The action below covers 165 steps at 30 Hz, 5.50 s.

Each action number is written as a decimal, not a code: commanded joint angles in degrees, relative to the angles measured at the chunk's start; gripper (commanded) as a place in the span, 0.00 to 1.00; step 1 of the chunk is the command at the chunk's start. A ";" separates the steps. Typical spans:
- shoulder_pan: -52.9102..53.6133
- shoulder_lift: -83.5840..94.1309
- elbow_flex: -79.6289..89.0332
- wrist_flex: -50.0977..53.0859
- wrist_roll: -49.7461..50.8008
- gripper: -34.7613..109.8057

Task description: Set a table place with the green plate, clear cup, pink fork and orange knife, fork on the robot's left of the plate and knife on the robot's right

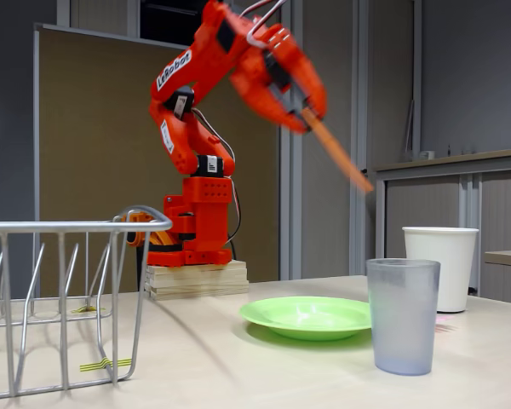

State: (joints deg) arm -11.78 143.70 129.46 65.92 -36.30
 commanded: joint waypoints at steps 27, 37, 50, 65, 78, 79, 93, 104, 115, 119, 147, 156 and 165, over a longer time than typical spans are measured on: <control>19.34 -2.20 41.13 -43.07 -15.03 0.24; 18.98 -5.62 41.57 -42.80 -1.67 0.25; 16.88 -6.50 41.75 -41.75 6.68 0.34; 14.94 0.62 41.75 -37.44 6.24 0.34; 3.16 16.70 31.64 -18.02 34.28 0.24; 2.81 17.40 31.64 -16.00 37.00 0.24; 1.85 43.24 50.45 0.09 48.60 0.24; 1.76 46.67 50.54 3.60 34.28 0.24; 2.11 46.67 50.54 3.60 34.28 0.24; 2.11 46.67 50.54 3.60 34.28 0.24; 2.11 46.67 50.54 3.60 34.28 0.24; 2.11 46.67 50.54 3.60 34.28 0.24; 2.11 46.67 50.54 3.60 34.28 0.24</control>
State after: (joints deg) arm -8.96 189.67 180.18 68.82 -1.23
